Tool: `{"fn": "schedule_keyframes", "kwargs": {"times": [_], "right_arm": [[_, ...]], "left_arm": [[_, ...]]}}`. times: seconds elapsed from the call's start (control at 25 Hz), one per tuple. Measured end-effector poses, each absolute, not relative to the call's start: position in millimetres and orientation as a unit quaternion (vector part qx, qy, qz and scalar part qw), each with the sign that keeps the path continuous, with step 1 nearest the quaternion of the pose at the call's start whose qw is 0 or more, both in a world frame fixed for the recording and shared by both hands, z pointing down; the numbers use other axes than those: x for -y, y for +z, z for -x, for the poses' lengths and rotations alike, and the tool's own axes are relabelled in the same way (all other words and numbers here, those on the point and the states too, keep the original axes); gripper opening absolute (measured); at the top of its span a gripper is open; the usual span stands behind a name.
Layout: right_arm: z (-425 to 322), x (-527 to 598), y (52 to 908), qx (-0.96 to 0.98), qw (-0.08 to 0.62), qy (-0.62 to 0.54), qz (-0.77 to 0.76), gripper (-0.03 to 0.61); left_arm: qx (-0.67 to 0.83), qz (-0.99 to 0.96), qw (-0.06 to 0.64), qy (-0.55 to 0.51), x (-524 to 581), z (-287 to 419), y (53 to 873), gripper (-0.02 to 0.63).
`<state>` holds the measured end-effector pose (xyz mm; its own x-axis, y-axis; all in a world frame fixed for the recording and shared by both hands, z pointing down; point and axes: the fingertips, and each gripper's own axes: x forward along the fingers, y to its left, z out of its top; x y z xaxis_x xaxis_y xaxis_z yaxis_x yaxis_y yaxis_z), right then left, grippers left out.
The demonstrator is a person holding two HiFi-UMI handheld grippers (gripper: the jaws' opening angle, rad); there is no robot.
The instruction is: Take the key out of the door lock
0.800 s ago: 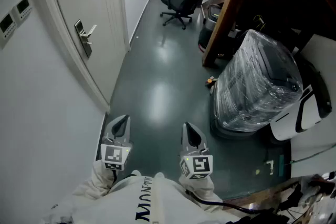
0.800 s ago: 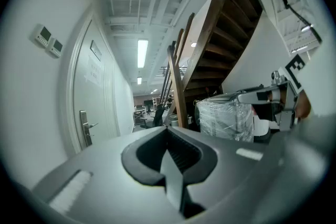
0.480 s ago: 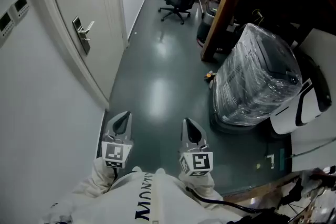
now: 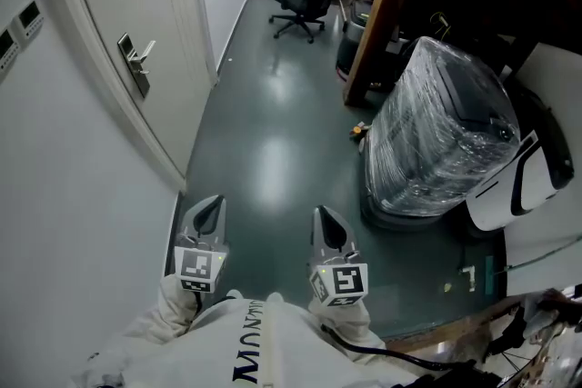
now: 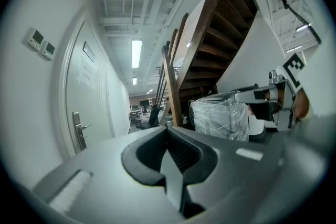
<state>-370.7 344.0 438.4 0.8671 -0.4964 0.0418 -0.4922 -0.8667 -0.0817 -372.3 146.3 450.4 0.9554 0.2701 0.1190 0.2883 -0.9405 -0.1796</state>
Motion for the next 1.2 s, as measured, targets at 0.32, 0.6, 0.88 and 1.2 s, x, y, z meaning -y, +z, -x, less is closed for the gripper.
{"fn": "schedule_keyframes", "kwargs": {"times": [0.32,0.6,0.88,1.2], "right_arm": [[369.7,-357.8,445.2,-0.266,0.039,-0.034,0.963,0.002],[352.3,-355.4,455.5,-0.273,0.042,-0.047,0.960,0.001],[311.0,-338.8,461.4,-0.273,0.031,-0.060,0.960,0.000],[232.4,-298.2,454.2,-0.278,0.009,-0.066,0.958,0.000]], "left_arm": [[0.130,0.985,0.102,-0.049,-157.9,375.2,453.5,0.000],[0.120,0.986,0.099,-0.065,-151.5,364.2,467.3,0.000],[0.116,0.987,0.090,-0.070,-135.7,318.4,475.0,0.000],[0.117,0.988,0.088,-0.055,-105.0,237.7,468.7,0.000]]}}
